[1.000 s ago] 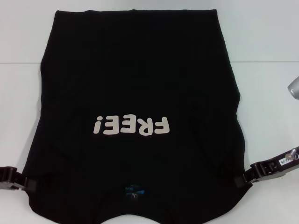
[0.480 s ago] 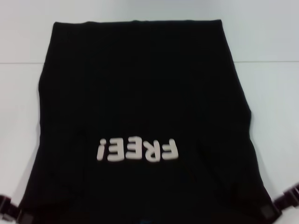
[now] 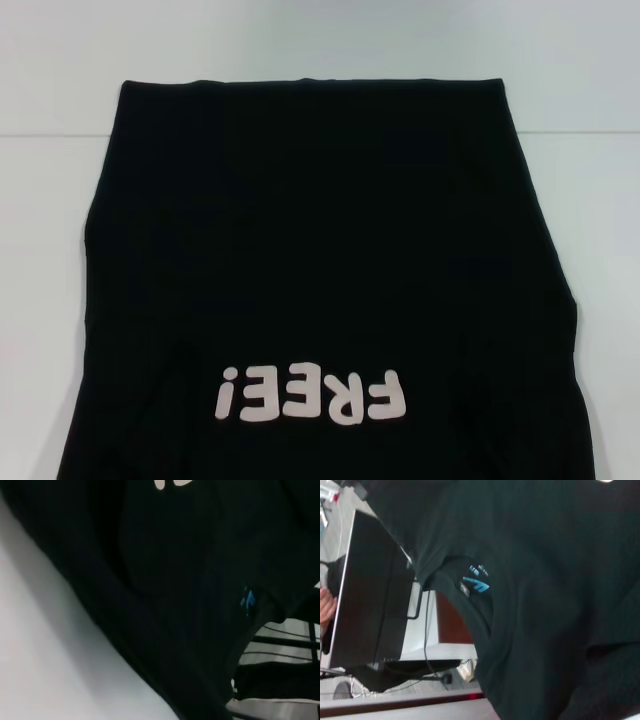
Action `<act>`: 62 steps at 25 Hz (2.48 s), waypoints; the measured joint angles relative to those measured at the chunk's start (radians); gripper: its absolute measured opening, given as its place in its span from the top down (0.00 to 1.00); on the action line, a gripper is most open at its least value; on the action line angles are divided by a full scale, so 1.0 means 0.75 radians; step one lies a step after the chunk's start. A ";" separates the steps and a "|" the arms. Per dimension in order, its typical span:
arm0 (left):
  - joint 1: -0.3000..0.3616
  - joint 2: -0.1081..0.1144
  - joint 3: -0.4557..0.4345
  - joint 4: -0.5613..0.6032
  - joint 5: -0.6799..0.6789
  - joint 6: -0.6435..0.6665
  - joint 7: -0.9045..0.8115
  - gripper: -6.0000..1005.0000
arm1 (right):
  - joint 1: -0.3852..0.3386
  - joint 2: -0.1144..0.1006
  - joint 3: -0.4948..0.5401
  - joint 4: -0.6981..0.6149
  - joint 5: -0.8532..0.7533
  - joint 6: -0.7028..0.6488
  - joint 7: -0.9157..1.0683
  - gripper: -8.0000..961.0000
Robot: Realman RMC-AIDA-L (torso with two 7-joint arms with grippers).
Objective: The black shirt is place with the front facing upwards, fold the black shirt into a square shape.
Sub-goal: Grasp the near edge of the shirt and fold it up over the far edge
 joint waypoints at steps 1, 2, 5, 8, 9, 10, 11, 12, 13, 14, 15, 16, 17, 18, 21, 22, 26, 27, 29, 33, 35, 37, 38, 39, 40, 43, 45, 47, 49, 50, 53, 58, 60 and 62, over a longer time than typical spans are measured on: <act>-0.001 0.000 0.001 -0.004 -0.004 -0.004 0.005 0.95 | -0.003 0.004 0.002 0.003 0.000 0.004 -0.005 0.93; -0.001 0.000 -0.002 -0.004 -0.010 -0.009 0.009 0.95 | -0.005 0.007 0.014 0.004 0.003 0.010 -0.007 0.93; -0.009 0.005 -0.072 0.007 -0.048 -0.022 0.016 0.95 | -0.009 0.006 0.081 0.005 0.023 0.022 -0.007 0.93; -0.030 0.025 -0.240 0.011 -0.085 -0.055 0.017 0.95 | -0.009 -0.011 0.222 0.005 0.054 0.046 0.011 0.93; -0.035 0.030 -0.287 0.012 -0.095 -0.068 0.016 0.95 | -0.008 -0.020 0.302 0.005 0.080 0.061 0.026 0.93; -0.043 0.037 -0.355 0.013 -0.112 -0.088 0.012 0.95 | -0.008 -0.025 0.352 0.006 0.101 0.072 0.038 0.93; -0.049 0.041 -0.421 0.013 -0.131 -0.114 0.005 0.95 | -0.009 -0.031 0.404 0.006 0.126 0.082 0.050 0.93; -0.053 0.044 -0.464 0.013 -0.142 -0.131 0.001 0.95 | -0.011 -0.035 0.451 0.007 0.154 0.097 0.066 0.93; -0.057 0.048 -0.544 0.011 -0.168 -0.171 -0.007 0.95 | -0.016 -0.038 0.505 0.007 0.194 0.116 0.084 0.93; -0.059 0.049 -0.595 0.004 -0.195 -0.209 -0.011 0.95 | -0.022 -0.041 0.553 0.008 0.236 0.141 0.099 0.93; -0.060 0.049 -0.645 -0.006 -0.228 -0.262 -0.015 0.95 | -0.029 -0.043 0.592 0.014 0.278 0.168 0.108 0.93; -0.060 0.049 -0.645 -0.006 -0.228 -0.262 -0.015 0.95 | -0.037 -0.043 0.632 0.029 0.335 0.211 0.113 0.93; -0.059 0.039 -0.717 -0.039 -0.301 -0.400 -0.024 0.95 | -0.045 -0.043 0.660 0.054 0.390 0.260 0.112 0.93; -0.057 0.034 -0.728 -0.051 -0.326 -0.448 -0.026 0.95 | -0.052 -0.043 0.676 0.086 0.454 0.322 0.106 0.93; -0.040 0.008 -0.759 -0.117 -0.463 -0.621 -0.013 0.95 | -0.066 -0.032 0.695 0.162 0.607 0.475 0.075 0.93; -0.035 -0.001 -0.762 -0.137 -0.508 -0.664 -0.003 0.95 | -0.069 -0.024 0.696 0.179 0.651 0.524 0.061 0.93; -0.019 -0.043 -0.765 -0.174 -0.665 -0.794 0.043 0.95 | -0.068 0.019 0.692 0.201 0.770 0.713 0.004 0.93; -0.018 -0.055 -0.765 -0.177 -0.693 -0.821 0.055 0.95 | -0.062 0.029 0.689 0.202 0.786 0.752 -0.012 0.93; -0.016 -0.072 -0.766 -0.179 -0.727 -0.862 0.074 0.95 | -0.051 0.048 0.691 0.207 0.802 0.820 -0.045 0.93; -0.014 -0.100 -0.767 -0.184 -0.783 -0.934 0.118 0.95 | -0.029 0.077 0.687 0.212 0.823 0.939 -0.109 0.93; -0.015 -0.113 -0.766 -0.189 -0.812 -0.970 0.144 0.95 | -0.020 0.087 0.686 0.214 0.824 0.998 -0.134 0.93; -0.018 -0.123 -0.765 -0.193 -0.834 -1.008 0.164 0.95 | -0.013 0.093 0.686 0.219 0.825 1.043 -0.156 0.93; -0.021 -0.129 -0.762 -0.195 -0.844 -1.029 0.174 0.95 | -0.007 0.094 0.684 0.224 0.825 1.060 -0.167 0.93; -0.025 -0.135 -0.760 -0.197 -0.853 -1.051 0.184 0.95 | -0.001 0.096 0.679 0.230 0.826 1.077 -0.175 0.93; -0.030 -0.141 -0.757 -0.198 -0.859 -1.069 0.193 0.95 | 0.004 0.098 0.672 0.234 0.826 1.089 -0.181 0.93; -0.049 -0.154 -0.754 -0.199 -0.865 -1.108 0.218 0.95 | 0.024 0.108 0.633 0.240 0.826 1.139 -0.192 0.93; -0.059 -0.162 -0.754 -0.199 -0.865 -1.134 0.226 0.95 | 0.037 0.112 0.610 0.244 0.826 1.176 -0.193 0.93; -0.064 -0.168 -0.754 -0.199 -0.866 -1.169 0.229 0.95 | 0.049 0.117 0.593 0.246 0.827 1.220 -0.193 0.93; -0.071 -0.178 -0.754 -0.200 -0.866 -1.210 0.238 0.95 | 0.056 0.121 0.576 0.246 0.827 1.262 -0.193 0.93; -0.074 -0.183 -0.753 -0.200 -0.866 -1.226 0.244 0.95 | 0.059 0.123 0.567 0.247 0.828 1.281 -0.193 0.93; -0.079 -0.194 -0.751 -0.200 -0.866 -1.263 0.252 0.95 | 0.067 0.128 0.533 0.248 0.828 1.326 -0.194 0.93; -0.090 -0.227 -0.715 -0.203 -0.868 -1.369 0.252 0.95 | 0.078 0.148 0.483 0.249 0.830 1.418 -0.236 0.93; -0.096 -0.244 -0.715 -0.204 -0.868 -1.417 0.261 0.94 | 0.082 0.156 0.478 0.249 0.830 1.448 -0.258 0.93; -0.099 -0.254 -0.715 -0.207 -0.871 -1.443 0.281 0.93 | 0.084 0.159 0.464 0.250 0.828 1.473 -0.269 0.93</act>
